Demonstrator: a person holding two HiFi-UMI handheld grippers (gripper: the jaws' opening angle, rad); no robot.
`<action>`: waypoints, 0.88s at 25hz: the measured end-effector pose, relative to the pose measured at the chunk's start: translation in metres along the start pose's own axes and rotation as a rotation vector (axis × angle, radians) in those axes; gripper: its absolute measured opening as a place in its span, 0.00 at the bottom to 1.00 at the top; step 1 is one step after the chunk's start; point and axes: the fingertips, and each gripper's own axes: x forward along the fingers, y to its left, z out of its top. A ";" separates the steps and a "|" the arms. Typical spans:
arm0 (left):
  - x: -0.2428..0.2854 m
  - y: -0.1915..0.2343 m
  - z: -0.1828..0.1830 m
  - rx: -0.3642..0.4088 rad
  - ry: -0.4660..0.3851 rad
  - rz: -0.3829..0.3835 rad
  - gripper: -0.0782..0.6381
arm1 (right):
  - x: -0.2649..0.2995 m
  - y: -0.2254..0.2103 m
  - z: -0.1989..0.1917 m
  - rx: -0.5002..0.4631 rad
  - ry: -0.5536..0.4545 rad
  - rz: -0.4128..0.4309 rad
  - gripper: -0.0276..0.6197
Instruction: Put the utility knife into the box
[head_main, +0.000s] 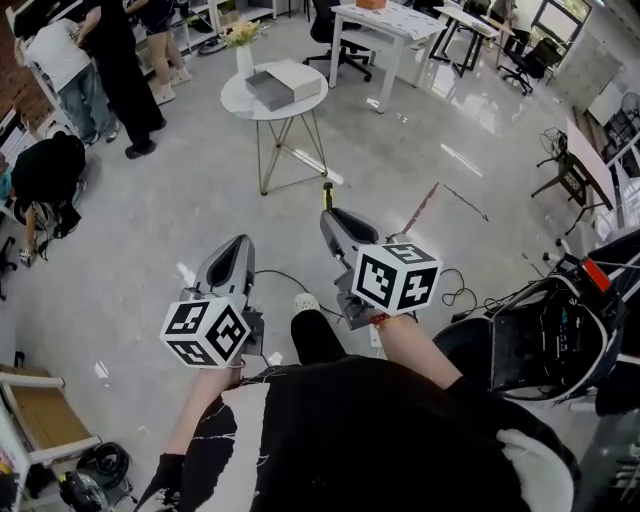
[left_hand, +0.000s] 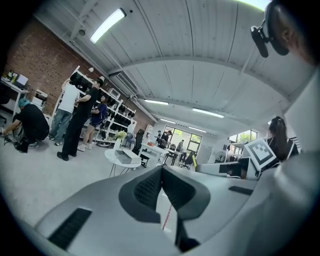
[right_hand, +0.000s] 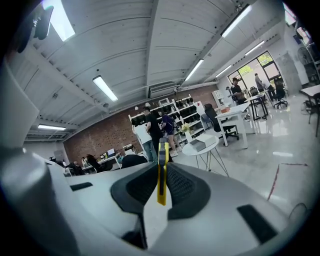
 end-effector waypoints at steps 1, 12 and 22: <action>0.003 0.002 0.002 -0.006 0.006 0.004 0.12 | 0.005 0.000 0.001 0.002 0.013 0.001 0.13; 0.078 0.039 0.047 -0.029 0.005 0.029 0.12 | 0.086 -0.031 0.055 0.000 0.059 0.013 0.13; 0.183 0.072 0.095 -0.014 -0.039 -0.005 0.12 | 0.184 -0.073 0.120 -0.004 0.035 0.057 0.13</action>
